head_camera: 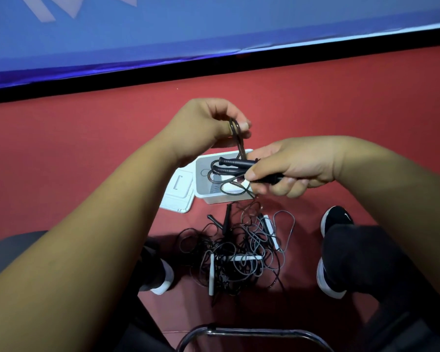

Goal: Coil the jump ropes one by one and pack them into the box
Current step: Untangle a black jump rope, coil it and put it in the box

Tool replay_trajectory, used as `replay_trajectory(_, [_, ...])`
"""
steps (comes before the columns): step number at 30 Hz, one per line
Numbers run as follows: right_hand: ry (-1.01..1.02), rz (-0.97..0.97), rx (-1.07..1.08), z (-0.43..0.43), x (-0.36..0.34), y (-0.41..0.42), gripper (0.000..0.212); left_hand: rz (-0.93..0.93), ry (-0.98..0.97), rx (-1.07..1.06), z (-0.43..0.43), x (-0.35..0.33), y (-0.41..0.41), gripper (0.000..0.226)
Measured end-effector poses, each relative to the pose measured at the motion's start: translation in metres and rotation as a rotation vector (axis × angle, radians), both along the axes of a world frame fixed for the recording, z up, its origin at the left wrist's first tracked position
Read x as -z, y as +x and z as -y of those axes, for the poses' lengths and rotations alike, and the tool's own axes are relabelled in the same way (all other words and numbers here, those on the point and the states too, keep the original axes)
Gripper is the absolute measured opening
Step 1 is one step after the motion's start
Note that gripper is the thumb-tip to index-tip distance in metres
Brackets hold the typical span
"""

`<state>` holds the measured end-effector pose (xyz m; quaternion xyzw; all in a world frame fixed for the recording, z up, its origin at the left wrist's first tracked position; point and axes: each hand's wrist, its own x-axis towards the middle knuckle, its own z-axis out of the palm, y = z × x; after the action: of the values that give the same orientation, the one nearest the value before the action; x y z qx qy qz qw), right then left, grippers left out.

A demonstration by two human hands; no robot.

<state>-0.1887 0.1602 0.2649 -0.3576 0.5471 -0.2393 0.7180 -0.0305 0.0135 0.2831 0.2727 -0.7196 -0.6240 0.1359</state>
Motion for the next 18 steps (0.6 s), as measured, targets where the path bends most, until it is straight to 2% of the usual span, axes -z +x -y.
replay_trajectory(1, [-0.022, -0.041, 0.032, 0.001, 0.0, 0.0, 0.005, -0.002, -0.037, -0.008, -0.001, -0.003, -0.001, 0.004])
replay_trajectory(4, [-0.083, -0.167, 0.117, 0.006, 0.004, -0.005, 0.016, 0.034, -0.241, -0.003, -0.001, -0.01, 0.0, 0.009])
replay_trajectory(9, [-0.196, -0.486, 0.256, 0.01, 0.011, -0.013, 0.021, 0.15, -0.832, 0.171, 0.007, -0.016, 0.008, 0.018])
replay_trajectory(11, [-0.232, -0.612, 0.298, 0.011, 0.014, -0.016, 0.023, 0.225, -1.004, 0.28, 0.009, -0.014, 0.011, 0.023])
replay_trajectory(14, [-0.239, -0.667, 0.34, 0.013, 0.019, -0.014, 0.03, 0.347, -1.101, 0.373, 0.009, -0.007, 0.016, 0.028])
replay_trajectory(18, [-0.203, -0.618, 0.307, 0.017, 0.021, -0.009, 0.038, 0.49, -1.09, 0.344, 0.012, 0.002, 0.021, 0.026])
